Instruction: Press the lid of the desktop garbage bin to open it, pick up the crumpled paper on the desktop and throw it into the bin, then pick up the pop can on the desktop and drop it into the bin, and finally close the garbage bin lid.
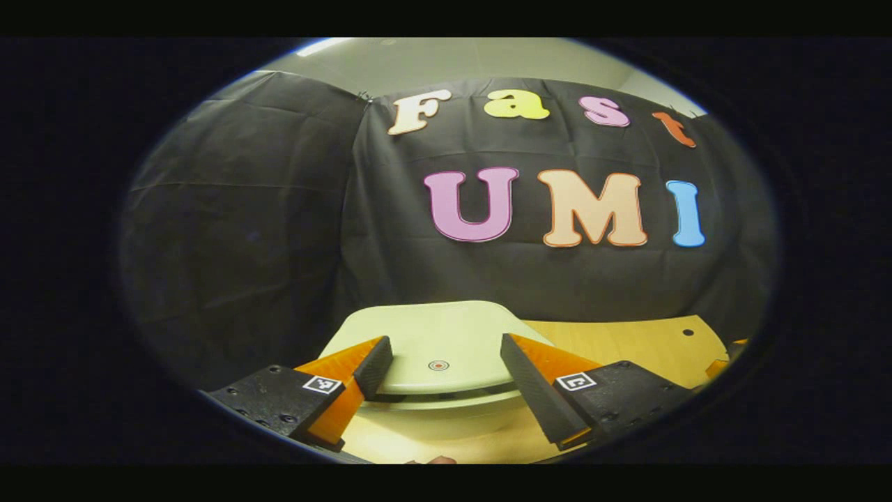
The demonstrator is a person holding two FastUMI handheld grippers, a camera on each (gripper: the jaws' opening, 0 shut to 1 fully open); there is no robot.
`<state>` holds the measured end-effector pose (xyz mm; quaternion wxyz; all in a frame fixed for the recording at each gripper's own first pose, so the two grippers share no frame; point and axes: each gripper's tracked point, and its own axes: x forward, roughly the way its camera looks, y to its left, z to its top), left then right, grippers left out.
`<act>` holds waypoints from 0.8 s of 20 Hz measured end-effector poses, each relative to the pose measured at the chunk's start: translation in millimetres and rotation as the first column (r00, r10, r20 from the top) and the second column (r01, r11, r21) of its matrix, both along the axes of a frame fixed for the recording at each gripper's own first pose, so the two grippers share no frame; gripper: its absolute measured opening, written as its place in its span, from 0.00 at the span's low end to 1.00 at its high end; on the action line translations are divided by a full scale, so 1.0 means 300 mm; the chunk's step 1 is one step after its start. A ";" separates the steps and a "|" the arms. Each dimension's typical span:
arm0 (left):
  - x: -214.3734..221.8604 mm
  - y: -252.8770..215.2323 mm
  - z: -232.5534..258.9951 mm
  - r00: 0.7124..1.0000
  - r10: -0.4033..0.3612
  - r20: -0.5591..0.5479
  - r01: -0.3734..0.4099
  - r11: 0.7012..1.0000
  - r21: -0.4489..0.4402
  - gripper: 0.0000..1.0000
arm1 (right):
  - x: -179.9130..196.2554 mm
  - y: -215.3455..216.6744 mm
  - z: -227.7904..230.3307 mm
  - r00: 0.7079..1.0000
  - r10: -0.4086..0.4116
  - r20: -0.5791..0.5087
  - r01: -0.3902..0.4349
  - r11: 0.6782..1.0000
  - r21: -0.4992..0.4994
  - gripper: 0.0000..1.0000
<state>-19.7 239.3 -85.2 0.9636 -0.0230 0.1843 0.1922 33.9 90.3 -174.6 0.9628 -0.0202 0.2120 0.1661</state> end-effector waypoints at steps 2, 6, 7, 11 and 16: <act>-0.003 -0.002 -0.011 1.000 -0.004 -0.010 0.004 1.000 0.003 0.99 | -0.005 0.009 -0.001 1.000 0.008 0.000 -0.008 1.000 -0.006 0.98; -0.017 -0.006 -0.042 0.999 -0.005 -0.032 0.005 1.000 -0.010 0.95 | -0.020 0.024 -0.004 1.000 0.021 -0.001 -0.021 1.000 -0.011 0.99; -0.021 -0.008 -0.042 1.000 -0.006 -0.028 0.006 1.000 -0.010 0.95 | -0.020 0.027 -0.002 1.000 0.025 0.001 -0.025 1.000 -0.011 0.99; -0.026 -0.014 -0.056 0.999 -0.013 -0.032 0.013 1.000 -0.012 0.96 | -0.027 0.041 -0.008 0.999 0.035 -0.005 -0.035 0.999 -0.001 0.98; -0.035 -0.017 -0.080 0.994 -0.019 -0.108 0.018 1.000 -0.009 0.95 | -0.031 0.041 -0.033 0.999 0.039 -0.010 -0.039 0.999 -0.023 0.99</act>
